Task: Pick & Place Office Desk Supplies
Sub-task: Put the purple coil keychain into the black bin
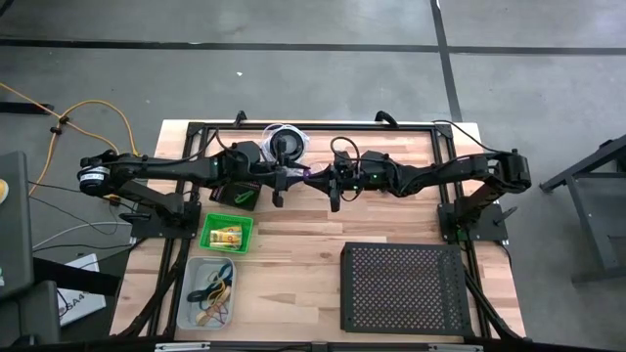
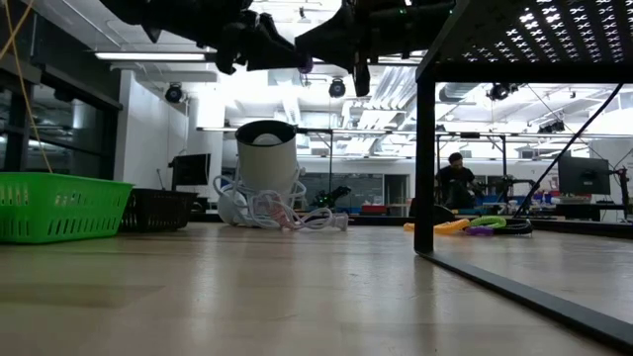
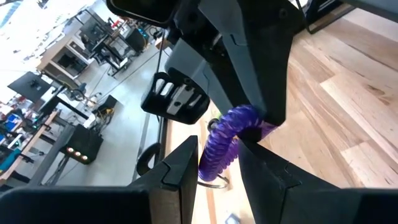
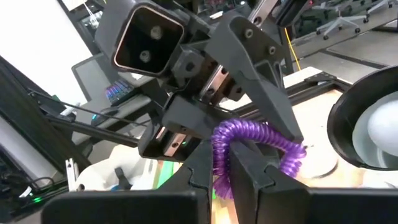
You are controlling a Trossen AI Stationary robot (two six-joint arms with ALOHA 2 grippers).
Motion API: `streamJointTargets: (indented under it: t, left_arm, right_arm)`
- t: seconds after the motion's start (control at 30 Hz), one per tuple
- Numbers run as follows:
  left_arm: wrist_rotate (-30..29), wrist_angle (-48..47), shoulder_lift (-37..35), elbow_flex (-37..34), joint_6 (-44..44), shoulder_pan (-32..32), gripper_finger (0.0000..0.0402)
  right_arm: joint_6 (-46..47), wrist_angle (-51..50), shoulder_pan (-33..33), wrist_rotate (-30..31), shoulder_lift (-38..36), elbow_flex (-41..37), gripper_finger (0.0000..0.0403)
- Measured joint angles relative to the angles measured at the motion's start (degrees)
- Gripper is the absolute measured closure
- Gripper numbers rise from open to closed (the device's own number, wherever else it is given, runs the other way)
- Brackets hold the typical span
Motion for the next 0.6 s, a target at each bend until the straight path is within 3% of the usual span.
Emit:
streamJointTargets:
  t: [0.6]
  left_arm:
    - [-3.64,1.59,-0.01,-0.02,-1.87,-0.44,0.0293]
  right_arm:
    - [0.13,-0.52,0.00,0.02,0.00,0.00,0.0378]
